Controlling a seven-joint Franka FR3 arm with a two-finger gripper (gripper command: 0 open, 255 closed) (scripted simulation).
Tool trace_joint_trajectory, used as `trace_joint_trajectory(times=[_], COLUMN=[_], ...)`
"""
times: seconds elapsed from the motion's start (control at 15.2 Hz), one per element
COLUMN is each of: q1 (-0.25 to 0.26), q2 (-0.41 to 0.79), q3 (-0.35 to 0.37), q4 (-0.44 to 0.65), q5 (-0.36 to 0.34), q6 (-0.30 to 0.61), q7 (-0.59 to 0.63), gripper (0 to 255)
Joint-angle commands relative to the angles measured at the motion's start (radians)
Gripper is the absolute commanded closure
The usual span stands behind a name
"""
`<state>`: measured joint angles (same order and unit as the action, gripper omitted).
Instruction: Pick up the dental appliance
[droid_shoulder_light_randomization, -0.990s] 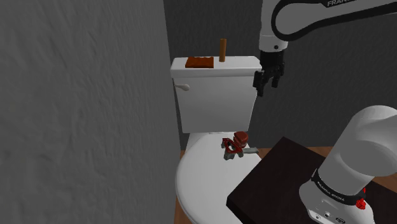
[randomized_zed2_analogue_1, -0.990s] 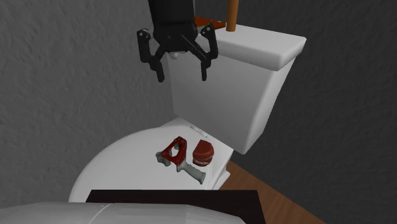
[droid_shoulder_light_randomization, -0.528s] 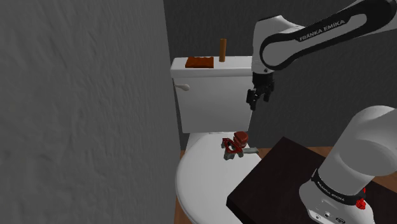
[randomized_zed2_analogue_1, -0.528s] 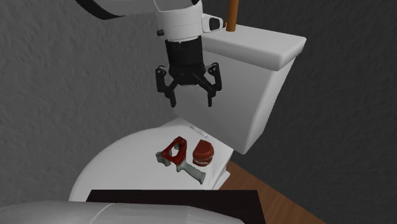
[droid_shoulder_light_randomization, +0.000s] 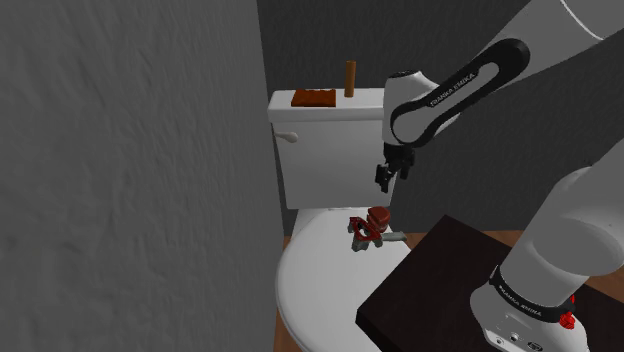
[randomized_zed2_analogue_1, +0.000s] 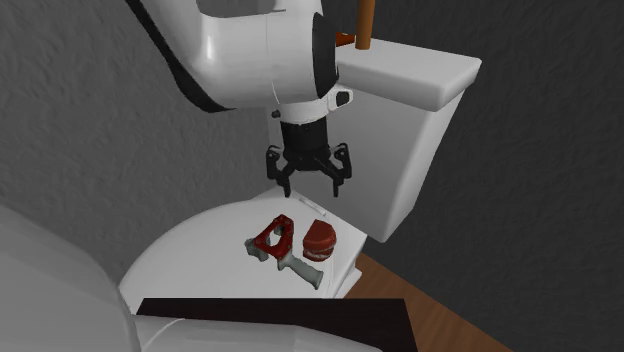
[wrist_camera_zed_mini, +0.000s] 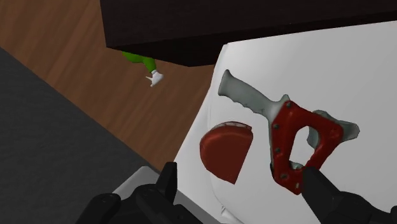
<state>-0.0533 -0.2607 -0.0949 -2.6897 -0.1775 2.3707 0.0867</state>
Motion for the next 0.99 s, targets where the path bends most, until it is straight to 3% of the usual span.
trace_joint_trajectory(times=[0.0, 0.66, 0.92], q1=[-0.004, -0.03, -0.03], q2=[0.099, 0.555, 0.605], q3=[-0.008, -0.024, -0.024], q4=[0.016, 0.16, 0.171], q5=[-0.006, -0.004, -0.006], q6=[0.089, 0.417, 0.456], q7=[-0.003, -0.028, -0.023], gripper=[0, 0, 0])
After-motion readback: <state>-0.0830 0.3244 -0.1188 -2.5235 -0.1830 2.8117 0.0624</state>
